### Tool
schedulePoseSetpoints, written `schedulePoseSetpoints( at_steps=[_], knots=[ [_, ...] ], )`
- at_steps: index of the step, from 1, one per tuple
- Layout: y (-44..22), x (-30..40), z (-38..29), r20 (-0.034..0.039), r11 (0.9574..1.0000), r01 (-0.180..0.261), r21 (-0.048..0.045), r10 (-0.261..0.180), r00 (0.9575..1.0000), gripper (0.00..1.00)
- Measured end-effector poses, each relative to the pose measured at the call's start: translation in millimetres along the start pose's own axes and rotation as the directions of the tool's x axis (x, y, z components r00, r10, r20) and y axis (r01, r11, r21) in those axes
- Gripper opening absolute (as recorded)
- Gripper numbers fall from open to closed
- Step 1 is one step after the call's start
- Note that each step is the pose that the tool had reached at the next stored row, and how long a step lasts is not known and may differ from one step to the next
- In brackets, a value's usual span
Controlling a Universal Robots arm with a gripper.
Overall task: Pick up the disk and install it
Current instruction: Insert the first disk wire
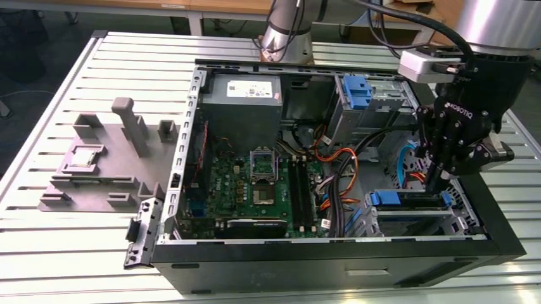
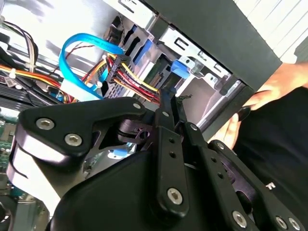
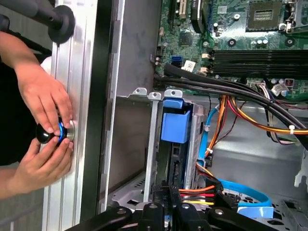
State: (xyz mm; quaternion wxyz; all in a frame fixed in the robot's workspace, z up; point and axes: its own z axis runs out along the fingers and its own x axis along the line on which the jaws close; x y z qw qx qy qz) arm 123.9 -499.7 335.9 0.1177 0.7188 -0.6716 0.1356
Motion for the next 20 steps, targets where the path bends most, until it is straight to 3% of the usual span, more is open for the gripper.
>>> schedulePoseSetpoints(
  at_steps=[3, 4, 8, 9, 20],
  knots=[
    [0.0, -0.4, 0.9, 0.0188, 0.9999, -0.013, -0.0038, 0.013, 0.9997, 0.16],
    [0.0, -0.5, 1.1, 0.0292, 0.9998, -0.017, -0.0045, 0.017, 0.9994, 0.16],
    [0.0, -0.5, 1.3, 0.0865, 0.9997, -0.025, -0.0047, 0.026, 0.9959, 0.16],
    [-0.4, -0.3, 1.5, 0.0912, 0.9996, -0.026, -0.0048, 0.026, 0.9955, 0.16],
    [-1.9, 8.0, 4.7, 0.0907, 0.999, -0.043, -0.0114, 0.044, 0.9949, 0.16]
  ],
)
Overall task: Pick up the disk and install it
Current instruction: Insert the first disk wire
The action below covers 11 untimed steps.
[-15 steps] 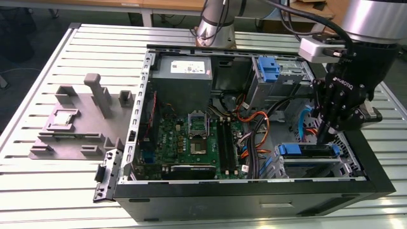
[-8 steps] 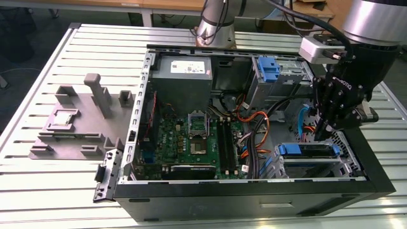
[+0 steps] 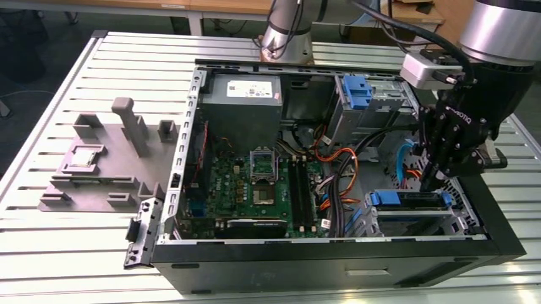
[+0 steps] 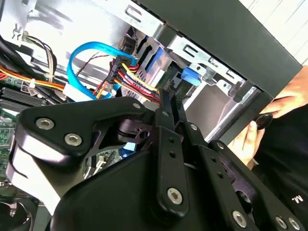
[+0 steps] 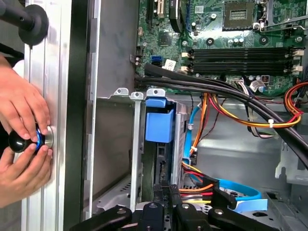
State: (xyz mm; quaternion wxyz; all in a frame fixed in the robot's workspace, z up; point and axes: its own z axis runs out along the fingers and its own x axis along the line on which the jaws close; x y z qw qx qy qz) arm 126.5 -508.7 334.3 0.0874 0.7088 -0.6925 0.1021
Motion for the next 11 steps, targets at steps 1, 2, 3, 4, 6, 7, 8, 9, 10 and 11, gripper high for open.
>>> schedulePoseSetpoints(
  at_steps=[1, 2, 3, 4, 6, 7, 8, 9, 10, 11],
  knots=[
    [0.0, 0.9, 0.3, -0.0001, 1.0, -0.004, -0.0013, 0.004, 1.0, 0.16],
    [0.0, 1.7, 0.5, -0.0002, 0.9999, -0.011, -0.0029, 0.011, 0.9999, 0.16],
    [0.0, 2.1, 0.8, -0.0004, 0.9998, -0.02, -0.0055, 0.02, 0.9998, 0.16],
    [0.0, 2.1, 1.0, -0.0006, 0.9995, -0.031, -0.0085, 0.031, 0.9995, 0.16],
    [0.1, 2.0, 1.5, -0.0013, 0.9986, -0.052, -0.0142, 0.052, 0.9987, 0.16],
    [0.1, 1.9, 1.8, -0.001, 0.9981, -0.059, -0.0163, 0.059, 0.9982, 0.16],
    [-0.1, 1.8, 2.2, 0.0001, 0.9978, -0.063, -0.0175, 0.063, 0.998, 0.16],
    [-0.6, 1.8, 2.4, 0.0022, 0.9977, -0.066, -0.0182, 0.066, 0.9978, 0.16],
    [-1.5, 2.0, 2.7, 0.0068, 0.9976, -0.066, -0.0186, 0.066, 0.9978, 0.16],
    [-2.4, 2.3, 2.8, 0.0135, 0.9976, -0.066, -0.0191, 0.066, 0.9977, 0.16]
  ],
)
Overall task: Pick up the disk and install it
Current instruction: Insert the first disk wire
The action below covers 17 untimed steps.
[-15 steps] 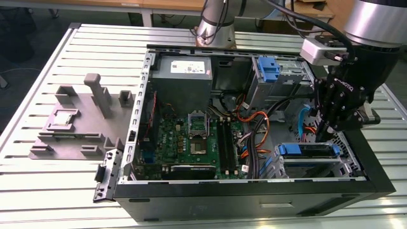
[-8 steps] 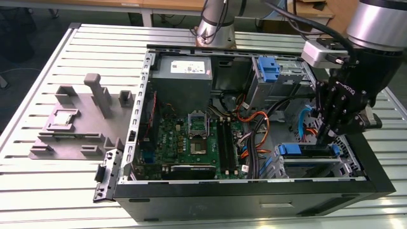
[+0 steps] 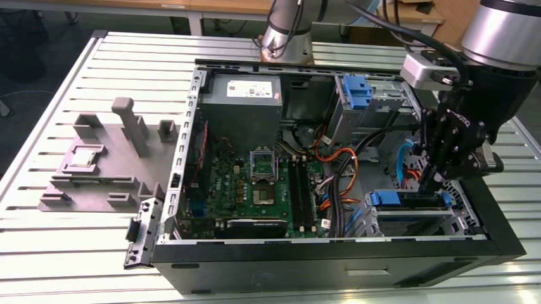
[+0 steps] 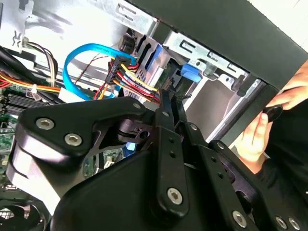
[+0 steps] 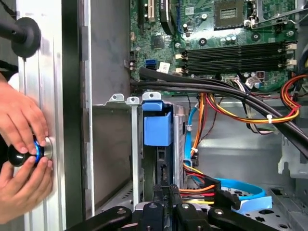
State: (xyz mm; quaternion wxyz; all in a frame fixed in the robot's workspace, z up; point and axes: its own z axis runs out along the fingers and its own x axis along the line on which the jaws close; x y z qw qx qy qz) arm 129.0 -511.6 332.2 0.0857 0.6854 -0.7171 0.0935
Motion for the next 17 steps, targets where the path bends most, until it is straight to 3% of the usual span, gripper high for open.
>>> schedulePoseSetpoints(
  at_steps=[4, 5, 10, 12, 13, 15, 17],
  knots=[
    [-0.9, 0.8, 0.2, 0.0313, 1.0, 0.0, -0.0016, 0.0, 0.9995, 0.16],
    [-1.0, 1.5, 0.4, 0.0361, 1.0, 0.0, -0.0018, 0.0, 0.9993, 0.16],
    [-1.2, 6.7, 1.8, 0.0396, 1.0, 0.0, -0.0019, 0.0, 0.9992, 0.16],
    [-1.3, 8.0, 2.1, 0.044, 1.0, 0.0, -0.0021, 0.0, 0.999, 0.16],
    [-1.3, 8.5, 2.2, 0.0514, 1.0, 0.0, -0.0025, 0.0, 0.9987, 0.16],
    [-1.3, 10.1, 2.6, 0.0763, 1.0, 0.0, -0.0036, 0.001, 0.9971, 0.16],
    [-1.4, 11.6, 3.0, 0.0918, 1.0, 0.0, -0.0043, 0.001, 0.9958, 0.16]
  ],
)
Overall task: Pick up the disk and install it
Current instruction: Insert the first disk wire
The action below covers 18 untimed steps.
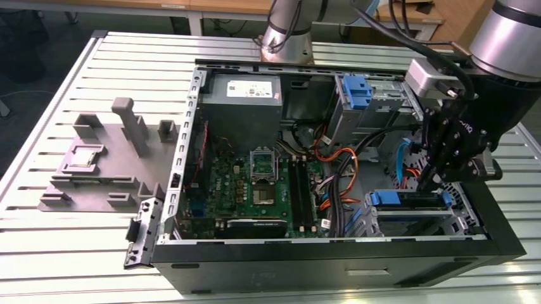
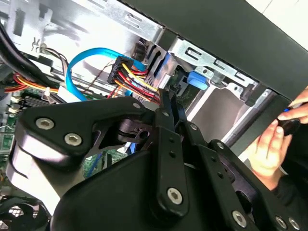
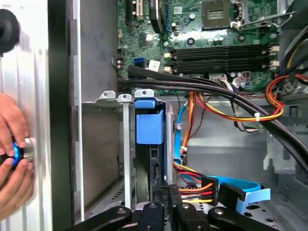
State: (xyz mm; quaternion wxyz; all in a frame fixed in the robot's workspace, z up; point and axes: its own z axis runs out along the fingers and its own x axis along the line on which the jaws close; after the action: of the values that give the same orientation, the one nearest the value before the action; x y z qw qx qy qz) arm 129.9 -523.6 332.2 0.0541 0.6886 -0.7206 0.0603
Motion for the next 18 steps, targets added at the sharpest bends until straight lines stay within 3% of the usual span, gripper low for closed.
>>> schedulePoseSetpoints(
  at_steps=[8, 15, 18],
  knots=[
    [-0.2, 4.9, 0.1, 0.0237, 1.0, 0.0, -0.0011, 0.0, 0.9997, 0.16],
    [-0.3, 6.7, -1.2, 0.0272, 1.0, -0.002, -0.0015, 0.002, 0.9996, 0.16],
    [-0.5, 9.9, -0.7, 0.0335, 1.0, -0.003, -0.0021, 0.004, 0.9994, 0.16]
  ],
)
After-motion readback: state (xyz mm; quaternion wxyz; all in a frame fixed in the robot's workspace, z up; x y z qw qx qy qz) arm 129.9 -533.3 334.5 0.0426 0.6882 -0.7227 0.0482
